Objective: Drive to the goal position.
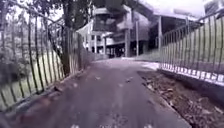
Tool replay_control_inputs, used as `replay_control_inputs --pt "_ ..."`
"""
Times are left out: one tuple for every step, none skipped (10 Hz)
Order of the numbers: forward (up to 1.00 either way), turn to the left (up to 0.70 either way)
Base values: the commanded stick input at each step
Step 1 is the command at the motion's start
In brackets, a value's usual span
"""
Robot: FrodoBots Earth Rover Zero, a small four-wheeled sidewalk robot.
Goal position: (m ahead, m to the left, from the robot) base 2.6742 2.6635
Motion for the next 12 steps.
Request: replay_control_inputs --pt "0.70 0.34" --pt "0.70 0.35" --pt "0.70 0.35" --pt "0.70 0.35" --pt "0.70 0.08" --pt "0.70 0.00" --pt "0.70 0.00" --pt "0.70 0.00" --pt "0.70 0.00" --pt "0.70 0.00" --pt "0.70 0.00" --pt "0.70 0.00"
